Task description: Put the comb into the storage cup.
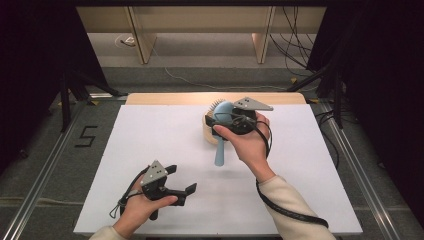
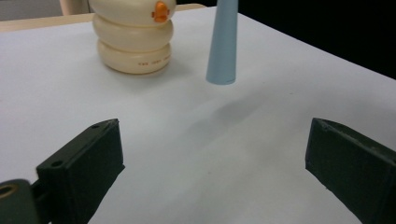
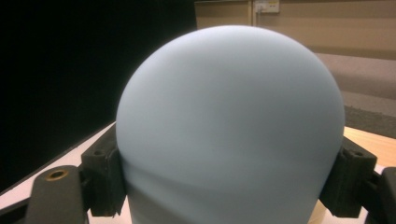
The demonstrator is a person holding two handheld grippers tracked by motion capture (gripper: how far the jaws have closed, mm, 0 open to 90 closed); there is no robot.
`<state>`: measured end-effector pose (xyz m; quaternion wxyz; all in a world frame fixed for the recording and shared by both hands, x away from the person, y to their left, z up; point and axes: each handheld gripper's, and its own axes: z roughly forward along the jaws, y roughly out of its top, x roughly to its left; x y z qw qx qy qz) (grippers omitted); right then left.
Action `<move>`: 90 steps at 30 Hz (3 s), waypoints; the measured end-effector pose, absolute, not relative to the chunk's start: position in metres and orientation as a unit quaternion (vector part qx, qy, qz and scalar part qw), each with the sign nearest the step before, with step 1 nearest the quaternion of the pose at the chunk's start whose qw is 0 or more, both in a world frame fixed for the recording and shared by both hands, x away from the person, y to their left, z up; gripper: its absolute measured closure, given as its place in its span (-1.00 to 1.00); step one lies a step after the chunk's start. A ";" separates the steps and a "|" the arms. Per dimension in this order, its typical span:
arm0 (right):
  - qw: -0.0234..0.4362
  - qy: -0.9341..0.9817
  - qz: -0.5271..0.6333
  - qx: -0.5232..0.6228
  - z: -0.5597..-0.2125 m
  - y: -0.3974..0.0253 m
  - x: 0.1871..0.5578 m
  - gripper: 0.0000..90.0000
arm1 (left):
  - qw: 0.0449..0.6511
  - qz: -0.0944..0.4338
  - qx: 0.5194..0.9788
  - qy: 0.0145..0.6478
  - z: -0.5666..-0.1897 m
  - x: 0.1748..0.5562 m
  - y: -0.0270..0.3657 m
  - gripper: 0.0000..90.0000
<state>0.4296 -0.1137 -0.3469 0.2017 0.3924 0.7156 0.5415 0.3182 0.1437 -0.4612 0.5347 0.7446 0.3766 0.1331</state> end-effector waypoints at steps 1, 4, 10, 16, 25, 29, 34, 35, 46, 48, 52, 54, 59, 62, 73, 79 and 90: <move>0.203 0.715 0.541 0.393 -0.347 -0.115 0.430 -0.55 | 0.533 0.137 0.744 0.379 -0.462 0.318 0.146 -0.92; 0.208 0.712 0.542 0.394 -0.346 -0.117 0.431 -0.55 | 0.530 0.147 0.742 0.383 -0.462 0.319 0.153 -0.92; 0.214 0.709 0.543 0.397 -0.345 -0.121 0.434 -0.55 | 0.525 0.161 0.739 0.391 -0.465 0.320 0.161 -0.91; 0.226 0.705 0.546 0.392 -0.344 -0.124 0.436 -0.55 | 0.520 0.167 0.741 0.389 -0.466 0.320 0.160 -0.90; 0.239 0.699 0.549 0.390 -0.342 -0.128 0.440 -0.55 | 0.522 0.165 0.739 0.391 -0.468 0.320 0.158 -0.88; 0.247 0.697 0.550 0.388 -0.340 -0.129 0.442 -0.55 | 0.521 0.166 0.740 0.392 -0.468 0.320 0.158 -0.87; 0.252 0.695 0.553 0.384 -0.338 -0.131 0.446 -0.55 | 0.521 0.165 0.741 0.391 -0.469 0.320 0.157 -0.87; 0.253 0.696 0.552 0.384 -0.338 -0.131 0.446 -0.55 | 0.522 0.163 0.740 0.391 -0.469 0.320 0.157 -0.87; 0.262 0.694 0.549 0.385 -0.336 -0.132 0.454 -0.55 | 0.523 0.162 0.739 0.392 -0.470 0.321 0.156 -0.86; 0.265 0.693 0.551 0.382 -0.335 -0.131 0.456 -0.55 | 0.523 0.161 0.739 0.393 -0.470 0.321 0.156 -0.86; 0.269 0.689 0.555 0.380 -0.332 -0.132 0.458 -0.55 | 0.523 0.161 0.741 0.390 -0.470 0.321 0.155 -0.86; 0.271 0.687 0.557 0.379 -0.331 -0.132 0.460 -0.55 | 0.522 0.161 0.741 0.391 -0.470 0.321 0.155 -0.86; 0.275 0.686 0.557 0.379 -0.325 -0.131 0.462 -0.55 | 0.522 0.160 0.740 0.392 -0.470 0.321 0.155 -0.86; 0.278 0.685 0.558 0.377 -0.323 -0.130 0.464 -0.55 | 0.523 0.160 0.740 0.392 -0.470 0.321 0.155 -0.86; 0.281 0.683 0.558 0.379 -0.319 -0.129 0.469 -0.55 | 0.522 0.164 0.738 0.395 -0.470 0.322 0.157 -0.85; 0.285 0.679 0.559 0.380 -0.316 -0.130 0.471 -0.55 | 0.521 0.178 0.736 0.394 -0.469 0.323 0.160 -0.85; 0.291 0.675 0.563 0.378 -0.307 -0.128 0.474 -0.55 | 0.520 0.184 0.735 0.394 -0.468 0.324 0.162 -0.85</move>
